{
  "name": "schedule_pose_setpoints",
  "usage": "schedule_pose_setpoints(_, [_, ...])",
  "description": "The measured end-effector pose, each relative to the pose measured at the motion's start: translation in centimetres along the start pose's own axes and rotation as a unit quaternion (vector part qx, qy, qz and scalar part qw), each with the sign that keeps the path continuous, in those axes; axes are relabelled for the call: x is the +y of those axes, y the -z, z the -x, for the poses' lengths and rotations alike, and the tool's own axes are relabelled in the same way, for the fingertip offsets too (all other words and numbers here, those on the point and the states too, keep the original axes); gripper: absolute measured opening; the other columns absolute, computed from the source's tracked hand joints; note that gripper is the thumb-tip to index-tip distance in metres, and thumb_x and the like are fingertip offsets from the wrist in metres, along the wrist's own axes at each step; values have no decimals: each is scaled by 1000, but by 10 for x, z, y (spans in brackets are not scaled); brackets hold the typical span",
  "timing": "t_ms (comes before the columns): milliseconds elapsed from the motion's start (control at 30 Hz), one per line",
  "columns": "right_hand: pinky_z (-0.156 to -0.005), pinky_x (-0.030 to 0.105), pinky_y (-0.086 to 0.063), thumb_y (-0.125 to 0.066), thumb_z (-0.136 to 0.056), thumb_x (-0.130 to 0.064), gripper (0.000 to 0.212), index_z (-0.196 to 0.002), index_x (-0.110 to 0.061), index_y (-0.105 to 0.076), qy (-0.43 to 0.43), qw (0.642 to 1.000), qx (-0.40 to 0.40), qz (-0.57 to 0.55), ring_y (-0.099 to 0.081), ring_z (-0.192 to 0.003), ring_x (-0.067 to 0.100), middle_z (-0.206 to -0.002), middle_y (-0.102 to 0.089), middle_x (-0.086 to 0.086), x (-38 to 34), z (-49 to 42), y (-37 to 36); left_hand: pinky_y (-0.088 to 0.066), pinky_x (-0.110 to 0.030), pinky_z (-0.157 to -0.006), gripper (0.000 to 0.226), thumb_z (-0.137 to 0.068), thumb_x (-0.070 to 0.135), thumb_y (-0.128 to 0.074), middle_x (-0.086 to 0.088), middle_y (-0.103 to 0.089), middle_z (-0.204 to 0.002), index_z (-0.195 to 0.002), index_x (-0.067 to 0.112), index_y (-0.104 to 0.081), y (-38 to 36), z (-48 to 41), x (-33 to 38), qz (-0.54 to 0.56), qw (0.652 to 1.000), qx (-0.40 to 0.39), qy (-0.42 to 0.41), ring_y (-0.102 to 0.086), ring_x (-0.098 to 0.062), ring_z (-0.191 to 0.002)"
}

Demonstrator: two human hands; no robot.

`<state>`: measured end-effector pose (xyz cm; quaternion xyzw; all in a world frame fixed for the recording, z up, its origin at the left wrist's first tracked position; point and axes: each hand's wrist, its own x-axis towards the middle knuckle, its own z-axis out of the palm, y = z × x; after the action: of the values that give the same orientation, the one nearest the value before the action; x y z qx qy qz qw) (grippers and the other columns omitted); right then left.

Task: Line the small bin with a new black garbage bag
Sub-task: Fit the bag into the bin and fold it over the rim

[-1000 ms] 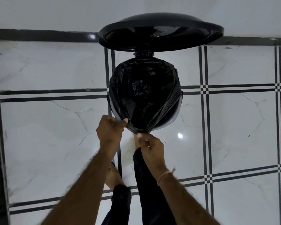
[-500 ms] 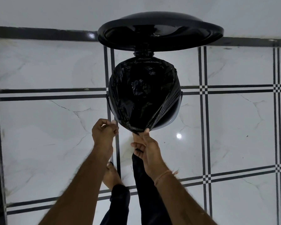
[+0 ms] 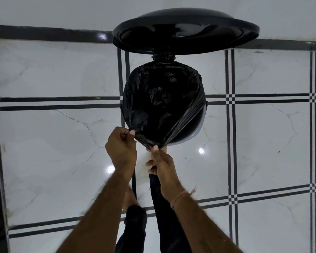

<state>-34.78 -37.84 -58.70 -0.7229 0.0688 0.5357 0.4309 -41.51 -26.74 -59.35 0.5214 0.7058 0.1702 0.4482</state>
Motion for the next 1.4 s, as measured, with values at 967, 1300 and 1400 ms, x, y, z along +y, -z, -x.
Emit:
schedule_pose_setpoints(967, [-50, 23, -54, -82, -92, -23, 31, -80, -6, -59, -54, 940, 270, -200, -58, -54, 15, -69, -65, 9, -53, -36, 33, -52, -27, -67, 21, -105, 31, -60, 4, -67, -80, -86, 22, -61, 1, -30, 24, 239, 937, -108, 231, -59, -11, -68])
schedule_pose_setpoints(1300, [-51, 17, -50, -61, -104, -42, 40, -85, -7, -59, 45, 923, 381, 22, -66, -55, 16, -70, -74, 2, -49, -45, 48, -49, -25, -64, 22, -105, 29, -61, 10, -68, -72, -84, 23, -62, 1, -28, 22, 251, 937, -92, 226, -60, -9, -67])
schedule_pose_setpoints(1400, [-62, 28, -50, -60, -104, -39, 39, -75, -14, -51, 42, 920, 388, -28, -55, -63, 24, -76, -74, 13, -44, -57, 47, -53, -28, -74, 19, -104, 31, -62, 5, -69, -85, -87, 23, -62, 2, -28, 21, 281, 916, -110, 263, -62, -12, -76])
